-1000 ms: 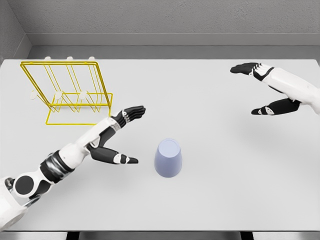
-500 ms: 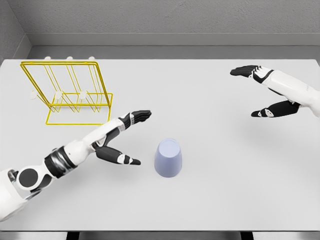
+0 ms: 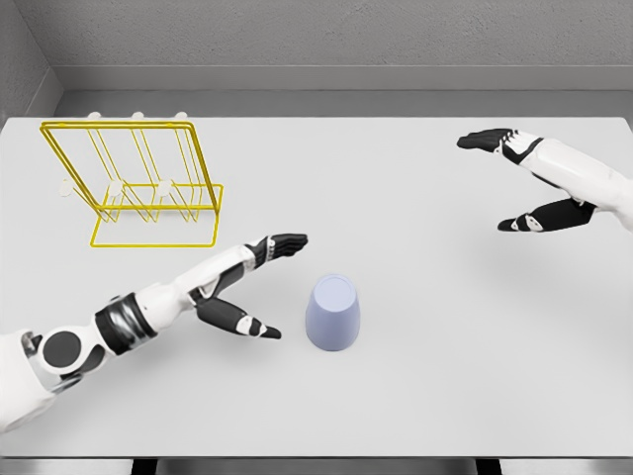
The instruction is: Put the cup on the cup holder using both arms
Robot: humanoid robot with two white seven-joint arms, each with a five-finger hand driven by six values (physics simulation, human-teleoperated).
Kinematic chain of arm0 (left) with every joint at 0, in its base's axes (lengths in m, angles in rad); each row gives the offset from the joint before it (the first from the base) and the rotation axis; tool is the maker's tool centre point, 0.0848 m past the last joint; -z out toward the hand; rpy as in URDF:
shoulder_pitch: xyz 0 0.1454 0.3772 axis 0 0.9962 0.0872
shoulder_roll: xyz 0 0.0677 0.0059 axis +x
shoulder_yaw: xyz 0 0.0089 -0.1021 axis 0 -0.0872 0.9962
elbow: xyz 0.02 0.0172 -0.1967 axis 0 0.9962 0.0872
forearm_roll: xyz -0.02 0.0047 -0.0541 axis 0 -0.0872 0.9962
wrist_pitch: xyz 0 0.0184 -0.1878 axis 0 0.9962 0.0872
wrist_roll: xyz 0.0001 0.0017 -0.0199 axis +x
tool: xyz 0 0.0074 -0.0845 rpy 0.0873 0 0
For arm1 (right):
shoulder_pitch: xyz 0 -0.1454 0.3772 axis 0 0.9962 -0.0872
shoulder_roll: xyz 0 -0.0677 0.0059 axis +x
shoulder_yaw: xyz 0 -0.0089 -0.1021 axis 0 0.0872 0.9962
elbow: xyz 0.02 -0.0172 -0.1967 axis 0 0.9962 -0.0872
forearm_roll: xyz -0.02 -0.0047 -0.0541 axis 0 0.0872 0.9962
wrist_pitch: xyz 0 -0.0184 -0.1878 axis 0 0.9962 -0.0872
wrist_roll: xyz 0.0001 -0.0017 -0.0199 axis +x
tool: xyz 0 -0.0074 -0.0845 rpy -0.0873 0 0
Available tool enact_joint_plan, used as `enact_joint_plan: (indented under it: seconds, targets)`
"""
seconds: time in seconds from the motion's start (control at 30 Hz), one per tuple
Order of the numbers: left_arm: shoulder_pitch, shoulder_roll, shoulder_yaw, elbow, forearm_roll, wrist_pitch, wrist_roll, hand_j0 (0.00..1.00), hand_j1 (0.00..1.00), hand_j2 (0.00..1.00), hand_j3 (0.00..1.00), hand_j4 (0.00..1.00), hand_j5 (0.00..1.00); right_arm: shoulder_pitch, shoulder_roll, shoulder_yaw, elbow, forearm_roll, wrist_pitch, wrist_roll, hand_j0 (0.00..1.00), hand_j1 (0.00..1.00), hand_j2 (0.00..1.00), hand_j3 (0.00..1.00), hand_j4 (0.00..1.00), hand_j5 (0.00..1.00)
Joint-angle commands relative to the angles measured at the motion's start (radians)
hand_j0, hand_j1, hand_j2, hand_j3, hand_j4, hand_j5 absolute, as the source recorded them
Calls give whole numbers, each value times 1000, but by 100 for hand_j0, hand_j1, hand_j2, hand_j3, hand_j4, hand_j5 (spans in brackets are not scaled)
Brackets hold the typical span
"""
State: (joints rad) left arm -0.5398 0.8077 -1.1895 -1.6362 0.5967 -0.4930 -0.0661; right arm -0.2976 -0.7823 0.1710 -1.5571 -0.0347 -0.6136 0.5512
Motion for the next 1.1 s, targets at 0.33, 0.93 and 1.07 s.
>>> enact_joint_plan:
  seconds: [0.33, 0.93, 1.07]
  targets:
    - [-14, -87, -39, -2, 18, 67, 2, 100, 100, 100, 100, 100, 100, 2, -2, -1, 2, -8, 3, -1, 100, 100, 100, 100, 100, 100]
    - [23, -116, 50, -36, -28, 168, -34, 100, 100, 100, 100, 100, 100, 2, -2, -1, 18, -8, 3, -1, 100, 100, 100, 100, 100, 100]
    - [32, -116, 67, -48, -34, 169, -38, 100, 100, 100, 100, 100, 100, 2, -2, -1, 20, -8, 3, -1, 100, 100, 100, 100, 100, 100]
